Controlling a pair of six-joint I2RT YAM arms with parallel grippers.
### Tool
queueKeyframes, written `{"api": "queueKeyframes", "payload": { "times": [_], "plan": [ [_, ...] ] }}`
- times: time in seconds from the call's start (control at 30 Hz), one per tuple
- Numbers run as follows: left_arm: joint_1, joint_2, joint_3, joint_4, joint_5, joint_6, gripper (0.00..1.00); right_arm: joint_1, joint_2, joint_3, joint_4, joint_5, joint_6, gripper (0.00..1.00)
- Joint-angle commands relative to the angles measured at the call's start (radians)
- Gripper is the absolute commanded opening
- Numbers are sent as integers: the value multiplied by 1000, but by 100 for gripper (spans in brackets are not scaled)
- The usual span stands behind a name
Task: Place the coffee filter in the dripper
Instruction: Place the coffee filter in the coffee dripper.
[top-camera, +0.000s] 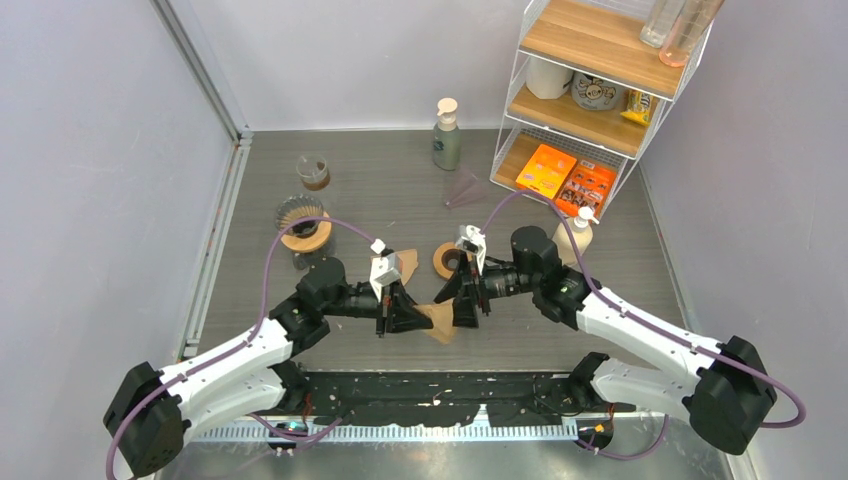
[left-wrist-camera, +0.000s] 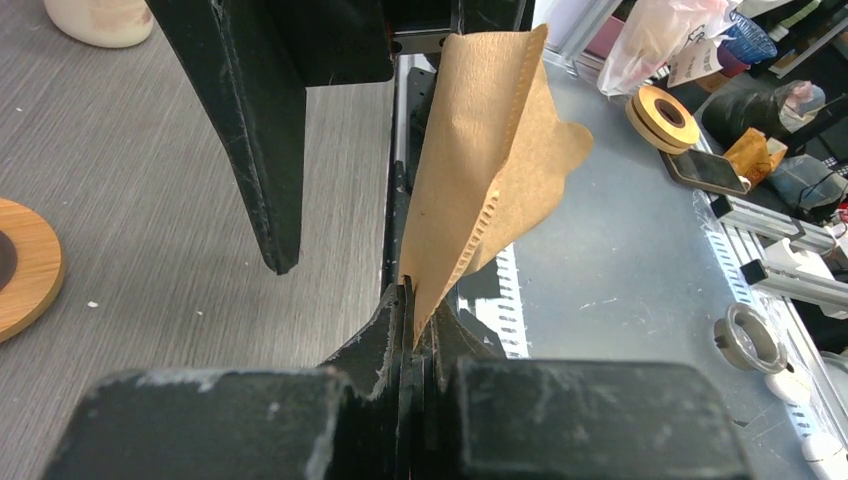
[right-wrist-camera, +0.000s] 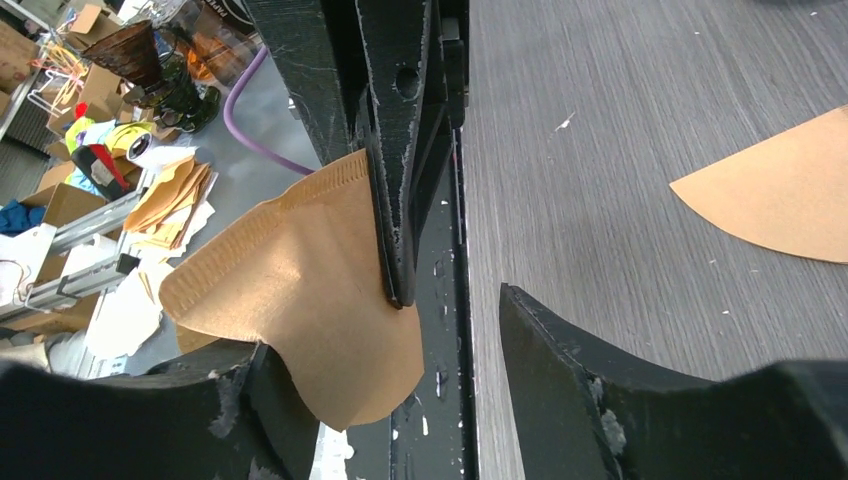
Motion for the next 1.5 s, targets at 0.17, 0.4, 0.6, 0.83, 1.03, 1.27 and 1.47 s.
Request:
{"api": "queueKeyframes", "payload": {
  "times": [0.17,0.4,0.6,0.83,1.03,1.27,1.47],
  "plan": [
    [-3,-19,1,68,39,-3,0,16,-23,24,17,42,-38,56],
    [-6,-33,-3,66,50,-4,0,18,-61,35,-49,80,-75,51],
    [-10,-26,1,68,52,-3,0,17,-68,26,-15,30,-67,39],
    [-9,-28,4,64,52,-3,0,17,-62,20,8,-22,-59,21],
    [-10,-45,7,31,12,-2,0,16,-72,23,0,-2,-62,6],
    [-9,-78,19,-31,-61,-5,21,16,-95,30,-28,131,-64,5],
    [-9,-129,41,-187,-286,1,81,16,-117,46,-74,305,-30,5]
  ]
}}
